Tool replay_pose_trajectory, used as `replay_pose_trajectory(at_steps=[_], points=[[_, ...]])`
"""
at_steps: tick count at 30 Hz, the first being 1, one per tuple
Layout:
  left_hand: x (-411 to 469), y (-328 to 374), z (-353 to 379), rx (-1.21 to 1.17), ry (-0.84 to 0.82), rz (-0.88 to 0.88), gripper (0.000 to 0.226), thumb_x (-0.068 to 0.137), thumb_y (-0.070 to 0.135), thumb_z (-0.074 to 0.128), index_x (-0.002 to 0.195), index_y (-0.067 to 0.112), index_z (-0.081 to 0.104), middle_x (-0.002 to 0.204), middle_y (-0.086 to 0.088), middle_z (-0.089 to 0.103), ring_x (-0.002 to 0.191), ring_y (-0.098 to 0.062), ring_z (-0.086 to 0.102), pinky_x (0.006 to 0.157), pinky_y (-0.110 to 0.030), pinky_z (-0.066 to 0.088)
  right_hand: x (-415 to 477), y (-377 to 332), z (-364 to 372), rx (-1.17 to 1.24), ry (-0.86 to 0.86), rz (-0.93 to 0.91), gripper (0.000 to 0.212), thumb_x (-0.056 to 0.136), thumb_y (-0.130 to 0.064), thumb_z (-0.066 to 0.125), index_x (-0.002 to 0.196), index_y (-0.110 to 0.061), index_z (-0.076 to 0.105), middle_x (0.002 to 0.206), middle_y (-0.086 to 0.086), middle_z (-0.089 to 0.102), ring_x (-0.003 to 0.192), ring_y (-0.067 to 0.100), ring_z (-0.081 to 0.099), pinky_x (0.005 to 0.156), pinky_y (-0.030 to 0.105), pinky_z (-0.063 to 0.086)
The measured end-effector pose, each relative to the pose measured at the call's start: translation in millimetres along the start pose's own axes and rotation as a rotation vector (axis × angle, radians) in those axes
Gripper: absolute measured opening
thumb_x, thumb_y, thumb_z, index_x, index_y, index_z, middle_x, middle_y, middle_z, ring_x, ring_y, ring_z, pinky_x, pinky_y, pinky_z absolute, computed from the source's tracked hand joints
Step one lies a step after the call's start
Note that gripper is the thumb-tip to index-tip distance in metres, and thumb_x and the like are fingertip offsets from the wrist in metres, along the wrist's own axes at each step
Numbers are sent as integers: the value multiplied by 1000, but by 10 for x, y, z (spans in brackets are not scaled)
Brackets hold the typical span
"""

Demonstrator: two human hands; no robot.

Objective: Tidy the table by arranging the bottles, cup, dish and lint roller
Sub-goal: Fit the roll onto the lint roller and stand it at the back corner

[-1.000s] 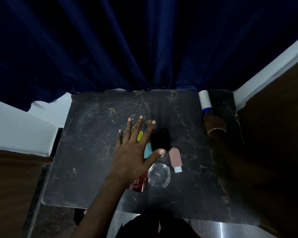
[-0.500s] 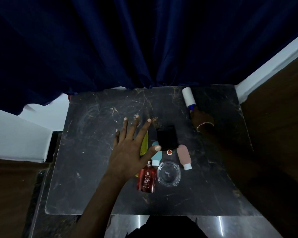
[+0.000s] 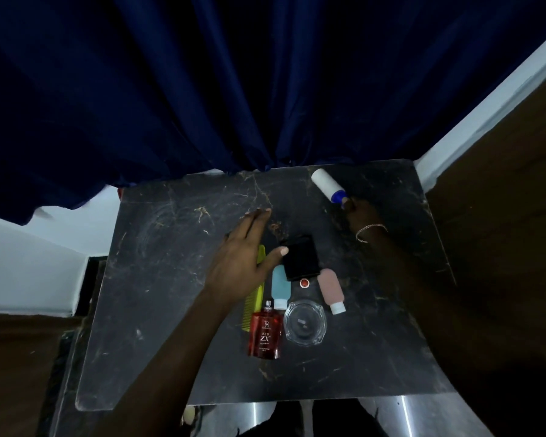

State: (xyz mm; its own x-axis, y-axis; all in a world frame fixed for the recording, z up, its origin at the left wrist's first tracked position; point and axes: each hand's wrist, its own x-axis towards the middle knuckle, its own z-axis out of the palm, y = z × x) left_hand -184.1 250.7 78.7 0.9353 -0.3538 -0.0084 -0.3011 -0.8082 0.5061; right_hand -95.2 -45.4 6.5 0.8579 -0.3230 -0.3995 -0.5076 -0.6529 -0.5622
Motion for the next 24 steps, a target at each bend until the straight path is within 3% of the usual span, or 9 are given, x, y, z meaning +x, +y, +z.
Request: replay_pose_trajectory(at_steps=[2,4,6,11,15,18,22,24], points=[[209,64,107,-66,-16,11,75,98,59,55,158,22,29,160,1,37,143,-20,44,113,-48,47,-2,58,-166,97,12,6,44,106,-33,40,117,0,66,97,25,66,87,32,64,80,42,50],[460,171,237,-111,-29,21,73,97,48,62,158,21,32,158,-1,39,139,-22,48,113,-46,48,-5,99,-400,182,34,22,40,101,-35,50,110,0,68,72,12,61,62,25,58,60,34,49],[765,307,372,-126,-42,50,71,97,38,67,156,17,35,155,-5,43,136,-26,51,113,-46,47,-2,106,-680,182,61,4,32,96,-35,60,99,-4,71,62,4,59,50,17,55,47,24,45],[1541,775,739,-235,-133,38,74,95,29,71,158,15,35,158,-10,41,143,-27,44,120,-43,38,-13,63,-1332,8,126,-163,18,88,-23,70,89,-5,75,69,7,68,49,12,59,55,24,52],[1967,1096,1065,-254,-107,32,76,91,28,75,156,13,38,156,-13,45,143,-29,42,122,-46,32,63,39,-1612,-113,145,-225,18,82,-23,74,88,-6,75,81,9,72,70,22,69,73,32,59],[2168,1287,1279,-317,-109,8,76,90,24,77,155,12,40,150,-14,53,135,-27,51,118,-30,32,180,46,-1725,-146,139,-263,21,80,-25,76,88,-6,73,78,9,71,72,22,69,74,29,57],[2422,1376,1489,-384,-74,13,53,91,21,76,139,9,57,133,-15,65,121,-27,62,110,-40,47,386,34,-1799,-133,142,-328,21,78,-25,75,84,-5,73,75,8,70,73,20,66,71,27,53],[2546,1392,1576,-410,-86,-53,52,91,25,76,138,13,58,135,-11,66,123,-24,62,108,-30,44,525,36,-1803,-83,154,-348,17,78,-24,75,79,-8,70,71,4,67,67,15,61,62,20,46]])
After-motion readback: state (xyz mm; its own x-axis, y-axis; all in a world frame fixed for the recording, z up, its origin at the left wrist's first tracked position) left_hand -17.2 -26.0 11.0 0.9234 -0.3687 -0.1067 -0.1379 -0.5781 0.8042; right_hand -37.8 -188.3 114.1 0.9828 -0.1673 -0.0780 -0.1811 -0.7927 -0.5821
